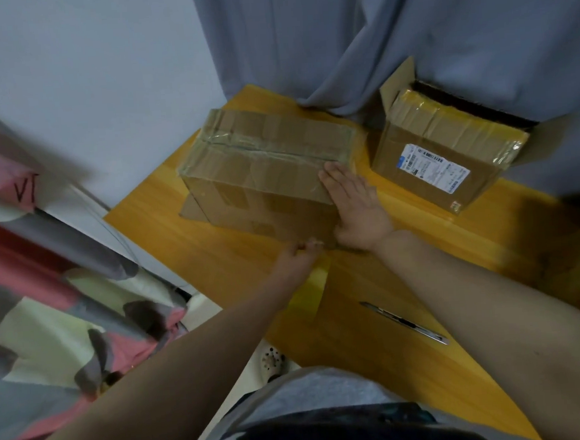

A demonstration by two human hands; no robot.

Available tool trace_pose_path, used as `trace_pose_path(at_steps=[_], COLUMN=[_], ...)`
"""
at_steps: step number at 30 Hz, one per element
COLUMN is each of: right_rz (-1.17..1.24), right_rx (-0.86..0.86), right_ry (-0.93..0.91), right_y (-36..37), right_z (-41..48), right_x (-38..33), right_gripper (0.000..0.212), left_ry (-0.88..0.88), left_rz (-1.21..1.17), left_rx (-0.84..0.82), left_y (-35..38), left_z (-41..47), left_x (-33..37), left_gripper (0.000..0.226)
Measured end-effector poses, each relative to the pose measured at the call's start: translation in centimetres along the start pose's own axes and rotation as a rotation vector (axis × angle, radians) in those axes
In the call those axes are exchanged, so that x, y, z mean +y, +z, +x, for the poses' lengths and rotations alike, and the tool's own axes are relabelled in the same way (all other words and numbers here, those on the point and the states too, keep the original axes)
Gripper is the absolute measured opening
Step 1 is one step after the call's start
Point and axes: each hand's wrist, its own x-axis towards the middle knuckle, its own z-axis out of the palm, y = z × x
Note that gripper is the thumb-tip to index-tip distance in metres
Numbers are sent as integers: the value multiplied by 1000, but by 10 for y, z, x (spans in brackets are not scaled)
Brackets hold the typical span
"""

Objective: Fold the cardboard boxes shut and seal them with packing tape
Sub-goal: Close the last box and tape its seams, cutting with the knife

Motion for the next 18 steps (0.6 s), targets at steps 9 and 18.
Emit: trace_pose_path(at_steps=[9,18], right_rz=[1006,980], right_rx=[240,176], right_ry=[612,689], right_y=[-4,-5], right_z=[-80,-128], right_x=[7,22], right_gripper=[24,6], left_ry=[48,140], left_rz=[-20,47], left_rx=[-153,-327], left_y=[18,67], left_z=[-8,-15], left_x=[5,18], left_gripper=[18,27])
